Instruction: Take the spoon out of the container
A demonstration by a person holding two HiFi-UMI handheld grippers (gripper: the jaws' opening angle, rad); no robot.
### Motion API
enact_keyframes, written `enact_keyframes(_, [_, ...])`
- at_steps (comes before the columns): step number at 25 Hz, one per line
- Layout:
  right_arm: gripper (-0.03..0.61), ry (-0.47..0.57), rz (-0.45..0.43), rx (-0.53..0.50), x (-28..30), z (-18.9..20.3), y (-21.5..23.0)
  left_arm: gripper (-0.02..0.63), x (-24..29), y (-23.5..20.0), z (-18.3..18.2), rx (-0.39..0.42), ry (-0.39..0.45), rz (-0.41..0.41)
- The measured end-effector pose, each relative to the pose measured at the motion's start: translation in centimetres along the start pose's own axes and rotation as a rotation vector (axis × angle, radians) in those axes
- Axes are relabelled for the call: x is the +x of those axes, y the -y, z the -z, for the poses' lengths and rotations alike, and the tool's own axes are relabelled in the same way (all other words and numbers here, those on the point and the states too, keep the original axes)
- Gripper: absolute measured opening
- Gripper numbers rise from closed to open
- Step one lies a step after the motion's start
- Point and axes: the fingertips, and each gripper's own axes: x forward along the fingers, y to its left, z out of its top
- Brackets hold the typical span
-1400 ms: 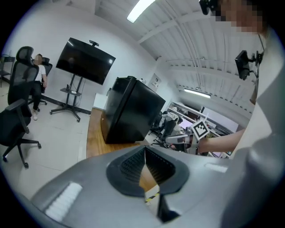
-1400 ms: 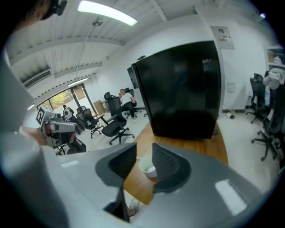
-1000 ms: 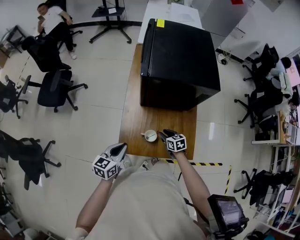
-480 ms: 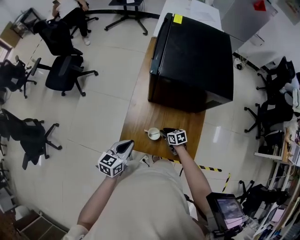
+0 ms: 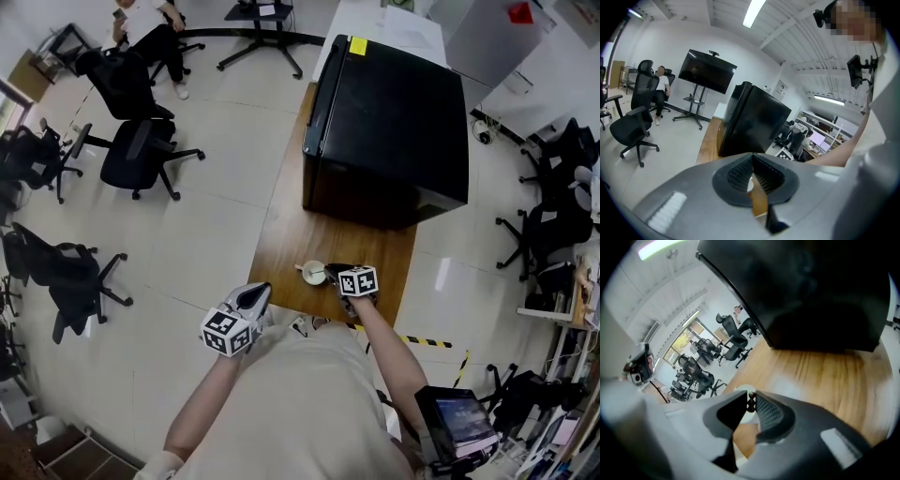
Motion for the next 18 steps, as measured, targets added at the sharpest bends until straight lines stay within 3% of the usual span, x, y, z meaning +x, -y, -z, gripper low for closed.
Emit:
enact_keyframes(7, [0.054, 0.218, -0.052, 0.056, -6.7, -3.4, -1.8, 0.0, 1.8, 0.6, 0.9, 0.032, -0.038, 0.068])
enact_keyframes(12, [0.054, 0.371, -0.041, 0.214, -12.0, -2.9, 0.6, 0.0, 2.1, 1.4, 1.5, 0.046, -0.061, 0.088])
enact_keyframes(18, [0.054, 0.345, 0.068, 0.339, -9.8, 0.6, 7.2, 0.0, 2.2, 0.7, 0.6, 0.064, -0.059, 0.068])
